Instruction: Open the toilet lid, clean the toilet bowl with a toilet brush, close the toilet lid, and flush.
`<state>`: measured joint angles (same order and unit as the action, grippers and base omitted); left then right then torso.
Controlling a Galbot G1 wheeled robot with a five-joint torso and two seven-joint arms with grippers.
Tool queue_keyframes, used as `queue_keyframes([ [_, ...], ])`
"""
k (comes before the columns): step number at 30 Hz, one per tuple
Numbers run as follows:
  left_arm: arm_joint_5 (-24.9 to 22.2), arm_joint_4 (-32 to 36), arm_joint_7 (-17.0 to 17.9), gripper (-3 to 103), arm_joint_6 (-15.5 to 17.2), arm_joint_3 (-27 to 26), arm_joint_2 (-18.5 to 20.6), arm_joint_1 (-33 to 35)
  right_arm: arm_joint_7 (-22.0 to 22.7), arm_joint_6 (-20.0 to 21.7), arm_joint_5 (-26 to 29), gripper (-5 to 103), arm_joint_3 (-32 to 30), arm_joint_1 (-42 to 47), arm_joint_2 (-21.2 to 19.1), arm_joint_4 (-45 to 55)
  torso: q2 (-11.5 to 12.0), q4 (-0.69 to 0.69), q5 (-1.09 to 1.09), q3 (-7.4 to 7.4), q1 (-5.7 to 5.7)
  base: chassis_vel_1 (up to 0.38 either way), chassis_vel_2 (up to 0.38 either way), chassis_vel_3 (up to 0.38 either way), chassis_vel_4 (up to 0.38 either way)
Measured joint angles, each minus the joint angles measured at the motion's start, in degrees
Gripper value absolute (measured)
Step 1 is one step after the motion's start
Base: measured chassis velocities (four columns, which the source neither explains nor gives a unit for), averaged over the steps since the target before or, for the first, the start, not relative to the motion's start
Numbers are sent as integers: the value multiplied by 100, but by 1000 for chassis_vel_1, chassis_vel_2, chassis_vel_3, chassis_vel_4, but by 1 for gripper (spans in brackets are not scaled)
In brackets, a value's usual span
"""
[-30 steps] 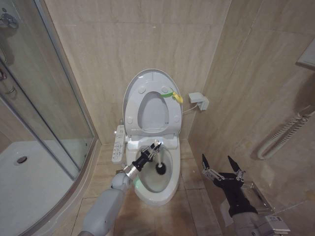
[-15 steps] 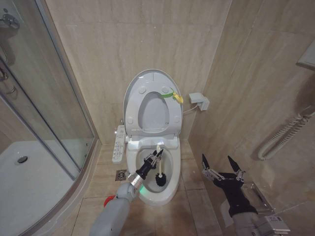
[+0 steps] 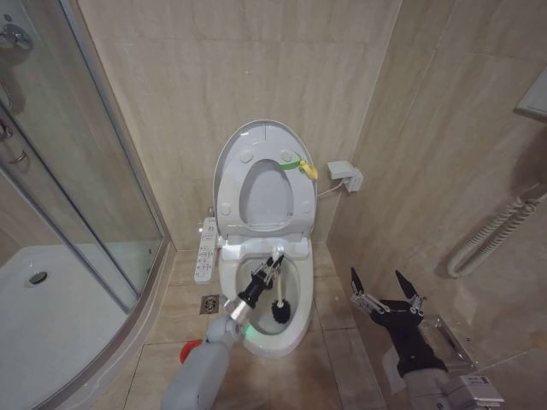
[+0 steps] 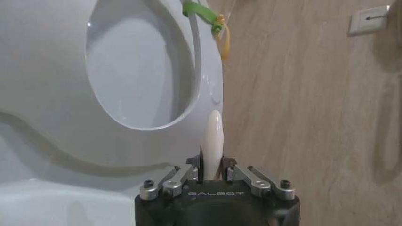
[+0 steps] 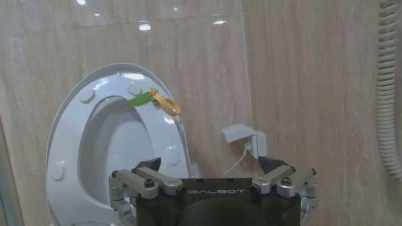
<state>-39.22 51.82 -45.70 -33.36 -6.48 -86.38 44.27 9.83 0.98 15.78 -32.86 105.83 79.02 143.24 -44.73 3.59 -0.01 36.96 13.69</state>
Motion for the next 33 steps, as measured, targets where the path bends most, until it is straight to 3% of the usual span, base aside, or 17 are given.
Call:
queue_keyframes([
  [13,61,561,145,20,-1,-138,30,-149,0,0,0,100,0,0,0,0,1,4,0,2,1,0,0,0,0],
  [24,284,94,-257,20,-188,-333,15,74,0,0,0,100,0,0,0,0,1,1,0,1,1,0,0,0,0],
  [33,131,578,-58,20,-140,-421,61,-140,0,0,0,100,0,0,0,0,1,3,1,1,1,0,0,0,0],
])
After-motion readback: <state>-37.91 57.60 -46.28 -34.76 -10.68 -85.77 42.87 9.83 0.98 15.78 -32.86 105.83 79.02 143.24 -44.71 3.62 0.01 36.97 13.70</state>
